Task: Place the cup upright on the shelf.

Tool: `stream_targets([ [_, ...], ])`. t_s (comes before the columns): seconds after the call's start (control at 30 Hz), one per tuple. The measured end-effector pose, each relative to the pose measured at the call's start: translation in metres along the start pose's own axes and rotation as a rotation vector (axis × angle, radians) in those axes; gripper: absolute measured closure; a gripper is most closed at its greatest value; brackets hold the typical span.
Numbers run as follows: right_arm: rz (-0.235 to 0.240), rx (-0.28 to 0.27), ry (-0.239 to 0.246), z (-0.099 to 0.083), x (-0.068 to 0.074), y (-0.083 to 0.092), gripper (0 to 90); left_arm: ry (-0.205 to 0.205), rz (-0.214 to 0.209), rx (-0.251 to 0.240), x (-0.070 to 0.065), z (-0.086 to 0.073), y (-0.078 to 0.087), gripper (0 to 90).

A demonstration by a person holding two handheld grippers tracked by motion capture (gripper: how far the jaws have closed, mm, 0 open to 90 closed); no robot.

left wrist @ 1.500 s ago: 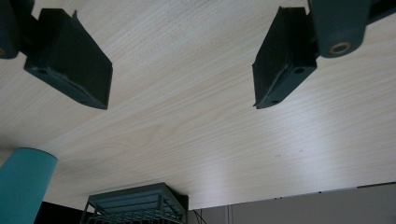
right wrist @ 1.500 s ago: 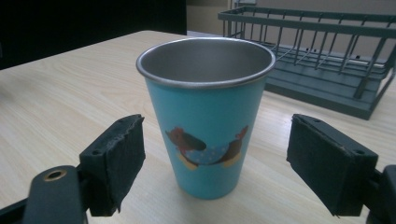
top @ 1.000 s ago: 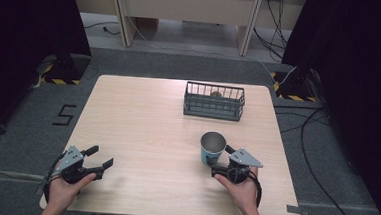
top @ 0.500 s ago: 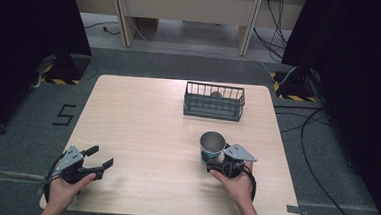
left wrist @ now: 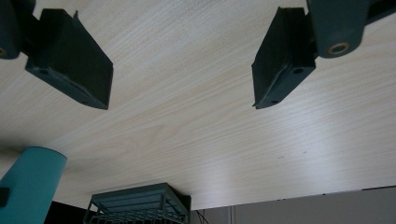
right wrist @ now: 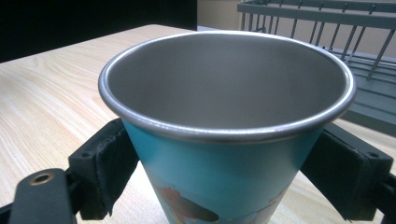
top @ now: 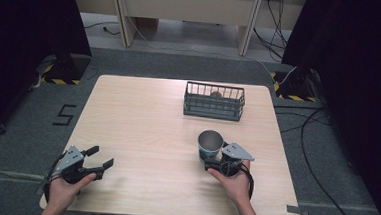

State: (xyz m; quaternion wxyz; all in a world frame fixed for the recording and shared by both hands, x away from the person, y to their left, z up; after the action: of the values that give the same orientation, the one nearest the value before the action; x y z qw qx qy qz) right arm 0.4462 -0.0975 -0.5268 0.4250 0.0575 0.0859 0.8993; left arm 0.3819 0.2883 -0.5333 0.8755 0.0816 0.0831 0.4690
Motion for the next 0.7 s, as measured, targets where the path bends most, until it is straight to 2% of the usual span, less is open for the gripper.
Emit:
stream_targets([
  [0.27,0.007,0.005,-0.008,-0.003,0.001,-0.008,14.6,-0.003,-0.004,0.003,0.000,0.000,0.000,20.0],
  [0.33,0.005,0.000,0.002,-0.004,0.001,-0.012,16.3,-0.003,-0.004,0.002,-0.001,0.000,0.000,20.0],
  [0.7,0.012,-0.007,0.005,-0.001,0.005,-0.007,17.3,0.000,-0.006,0.000,-0.001,0.000,0.000,20.0],
])
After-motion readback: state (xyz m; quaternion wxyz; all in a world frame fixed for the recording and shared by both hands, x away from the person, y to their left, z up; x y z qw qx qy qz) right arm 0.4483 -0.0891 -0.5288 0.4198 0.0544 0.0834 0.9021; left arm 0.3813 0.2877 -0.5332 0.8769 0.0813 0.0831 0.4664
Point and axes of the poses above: each handheld gripper's, and its own axes: y roughly backward along the jaws, z roughly out of its top, x roughly to its left, the point moved 8 cm from there along -y, roughly forward along the jaws, and after that the axes turned 7 degrees about -x, right-handed, at the moved point
